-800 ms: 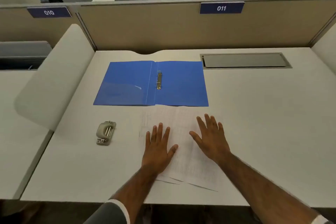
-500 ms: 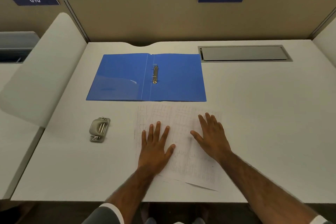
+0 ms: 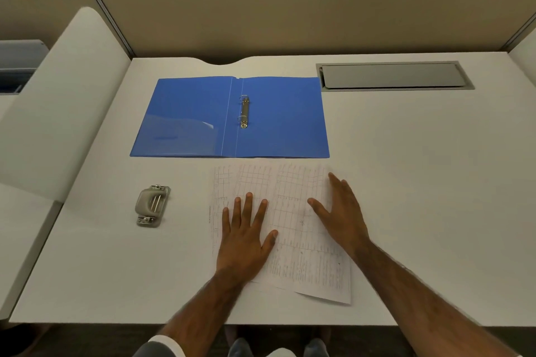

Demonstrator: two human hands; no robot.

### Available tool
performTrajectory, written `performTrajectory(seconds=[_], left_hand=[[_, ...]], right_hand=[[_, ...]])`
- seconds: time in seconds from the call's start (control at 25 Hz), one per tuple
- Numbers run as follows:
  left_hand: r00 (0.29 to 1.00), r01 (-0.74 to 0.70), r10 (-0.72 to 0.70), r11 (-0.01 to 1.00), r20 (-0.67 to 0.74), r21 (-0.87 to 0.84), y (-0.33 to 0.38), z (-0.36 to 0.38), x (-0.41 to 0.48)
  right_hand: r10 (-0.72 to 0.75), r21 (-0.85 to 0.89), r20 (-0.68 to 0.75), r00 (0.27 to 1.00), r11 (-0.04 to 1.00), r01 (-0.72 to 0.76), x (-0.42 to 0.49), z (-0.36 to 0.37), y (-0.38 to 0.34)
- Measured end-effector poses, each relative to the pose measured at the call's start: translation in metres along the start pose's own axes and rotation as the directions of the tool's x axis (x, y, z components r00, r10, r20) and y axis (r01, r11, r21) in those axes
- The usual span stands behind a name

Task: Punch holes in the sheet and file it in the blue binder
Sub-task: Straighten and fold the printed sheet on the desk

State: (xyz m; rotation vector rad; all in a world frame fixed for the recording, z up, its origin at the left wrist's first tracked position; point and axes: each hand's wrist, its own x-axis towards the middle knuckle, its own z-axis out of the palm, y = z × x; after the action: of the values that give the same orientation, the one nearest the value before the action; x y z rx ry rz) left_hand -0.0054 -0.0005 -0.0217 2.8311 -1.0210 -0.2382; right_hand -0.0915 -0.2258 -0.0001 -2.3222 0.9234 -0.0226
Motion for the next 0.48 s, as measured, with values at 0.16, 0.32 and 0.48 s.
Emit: performTrajectory(seconds=[0.16, 0.32, 0.48], left_hand=[[1.000, -0.002, 0.002, 1.000, 0.003, 0.000, 0.000, 0.001, -0.001], [1.000, -0.007, 0.006, 1.000, 0.010, 0.003, -0.001, 0.001, -0.001], [1.000, -0.008, 0.008, 1.000, 0.024, 0.012, 0.000, 0.000, -0.001]], right_hand=[[0.092, 0.041, -0.078, 0.993, 0.995, -0.089, 0.007, -0.006, 0.000], [0.099, -0.261, -0.047, 0.994, 0.959, -0.108, 0.015, -0.015, 0.012], [0.083, -0.230, -0.032, 0.996, 0.969, -0.088, 0.012, -0.017, 0.012]])
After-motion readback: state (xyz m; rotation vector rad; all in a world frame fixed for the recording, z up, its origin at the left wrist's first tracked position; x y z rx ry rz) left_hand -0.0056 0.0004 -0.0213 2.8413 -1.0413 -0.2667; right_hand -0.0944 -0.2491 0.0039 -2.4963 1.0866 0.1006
